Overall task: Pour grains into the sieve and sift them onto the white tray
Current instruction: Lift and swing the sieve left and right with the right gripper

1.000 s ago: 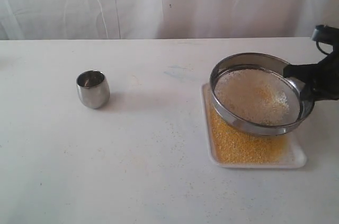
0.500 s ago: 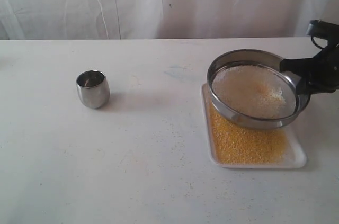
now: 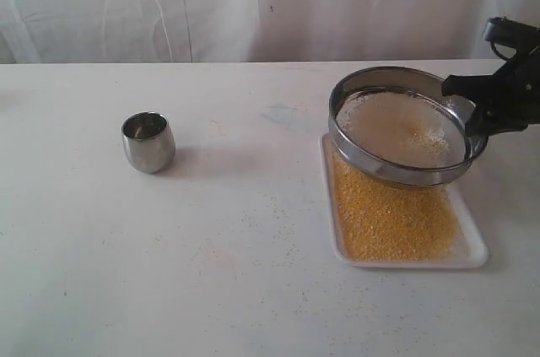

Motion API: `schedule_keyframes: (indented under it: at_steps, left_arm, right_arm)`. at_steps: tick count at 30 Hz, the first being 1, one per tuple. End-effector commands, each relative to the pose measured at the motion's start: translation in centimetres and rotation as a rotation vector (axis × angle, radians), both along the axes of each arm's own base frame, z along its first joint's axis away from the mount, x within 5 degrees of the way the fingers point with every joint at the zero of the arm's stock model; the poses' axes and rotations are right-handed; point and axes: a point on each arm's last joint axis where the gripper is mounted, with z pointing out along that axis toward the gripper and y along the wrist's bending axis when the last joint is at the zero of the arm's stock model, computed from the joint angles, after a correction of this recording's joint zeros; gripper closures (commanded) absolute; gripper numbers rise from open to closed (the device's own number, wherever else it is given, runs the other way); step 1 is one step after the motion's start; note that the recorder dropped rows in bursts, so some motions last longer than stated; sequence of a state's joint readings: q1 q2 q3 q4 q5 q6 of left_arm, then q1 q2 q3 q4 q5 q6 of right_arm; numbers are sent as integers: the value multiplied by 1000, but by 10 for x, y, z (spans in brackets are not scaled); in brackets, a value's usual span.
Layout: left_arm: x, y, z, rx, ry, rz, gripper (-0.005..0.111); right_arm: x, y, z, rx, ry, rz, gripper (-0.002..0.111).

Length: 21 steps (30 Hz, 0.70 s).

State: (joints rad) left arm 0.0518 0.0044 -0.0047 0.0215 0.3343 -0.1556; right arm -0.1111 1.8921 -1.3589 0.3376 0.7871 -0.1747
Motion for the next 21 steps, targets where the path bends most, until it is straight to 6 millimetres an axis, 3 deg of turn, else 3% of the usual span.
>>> schedule_keyframes:
  at_steps: [1,4,6,10,12,16,18,21]
  left_arm:
    - [-1,-1,-4,-9,32,-7,107]
    - [-1,-1,-4,-9,32,-7,107]
    - [-1,-1,-4,-9,32,-7,107]
    - [-1,-1,-4,-9,32,-7,107]
    - [-1,-1,-4,-9,32,-7,107]
    - [-1,-1,-4,-9,32,-7,107]
    - [-1,-1,-4,-9,32,-7,107]
    - [-1,-1,-4,-9,32,-7,107]
  right_arm:
    - [-9,5,-6,37,98,53,108]
    - [8,-2,-5,-15,-40,-7,108]
    - [15,-6,-6,-8,-28,-37,108]
    - [-7,-1,-15,30,233,69,108]
    - [-10,0,-14,20,202,71,108]
    - [12,-8,-8,-34,31,-2,108]
    - [11,-9,-9,-38,92,7,108]
    - [-6,-3,-13,-16,226,66,108]
